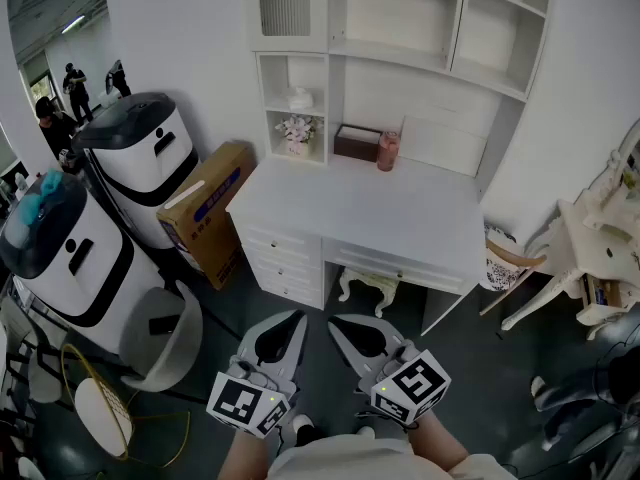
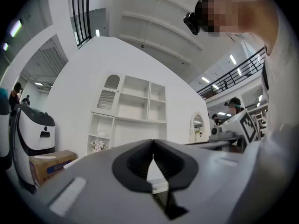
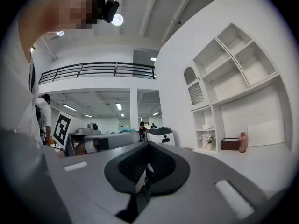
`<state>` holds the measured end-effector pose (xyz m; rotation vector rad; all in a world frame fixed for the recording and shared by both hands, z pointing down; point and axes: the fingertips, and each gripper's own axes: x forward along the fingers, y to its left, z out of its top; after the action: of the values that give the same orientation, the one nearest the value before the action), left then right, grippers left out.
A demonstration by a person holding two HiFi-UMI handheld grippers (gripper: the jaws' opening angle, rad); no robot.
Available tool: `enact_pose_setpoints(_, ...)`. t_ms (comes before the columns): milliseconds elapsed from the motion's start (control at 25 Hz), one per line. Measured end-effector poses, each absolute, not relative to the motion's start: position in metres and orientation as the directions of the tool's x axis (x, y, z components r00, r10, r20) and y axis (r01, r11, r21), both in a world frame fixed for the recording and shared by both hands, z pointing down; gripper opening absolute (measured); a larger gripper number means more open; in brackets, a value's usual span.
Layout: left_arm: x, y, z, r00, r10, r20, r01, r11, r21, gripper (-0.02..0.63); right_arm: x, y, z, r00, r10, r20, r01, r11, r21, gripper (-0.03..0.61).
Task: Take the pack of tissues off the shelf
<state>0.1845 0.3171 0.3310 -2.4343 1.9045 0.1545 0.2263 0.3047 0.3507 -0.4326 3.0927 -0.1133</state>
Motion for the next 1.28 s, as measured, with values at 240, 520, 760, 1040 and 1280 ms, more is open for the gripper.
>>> enact_pose_setpoints(240,0.168,0.317,0.333,0.247,-0.963,-0.106,-0.968,-0.25,0.012,0.0,0.211,0.303,0.351,-0.957,-0.29,-0.012,-0.289,0.955,-0.073,-0.002)
enact_pose_setpoints(520,0.149,0.316,0.333,0.268,-0.957,-0.108,-0.963,-0.27,0.002,0.0,0.191,0.303,0.348,-0.95,-0.312,-0.018,-0.31,0.948,-0.069,-0.002)
enact_pose_setpoints(760,0.125,0.317,0.329,0.289,-0.949,-0.128,-0.957,-0.288,-0.029,0.0,0.168,0.305,0.344,-0.94,-0.333,-0.067,-0.329,0.942,-0.065,-0.002)
enact_pose_setpoints(1040,0.103,0.323,0.333,0.334,-0.93,-0.153,-0.942,-0.325,-0.084,0.002,0.146,0.314,0.354,-0.93,-0.365,-0.035,-0.366,0.931,-0.002,0.0)
enact_pose_setpoints(1280,0.096,0.311,0.344,0.356,-0.928,-0.113,-0.932,-0.344,-0.113,0.002,0.139,0.302,0.355,-0.917,-0.397,-0.024,-0.398,0.918,-0.001,0.0)
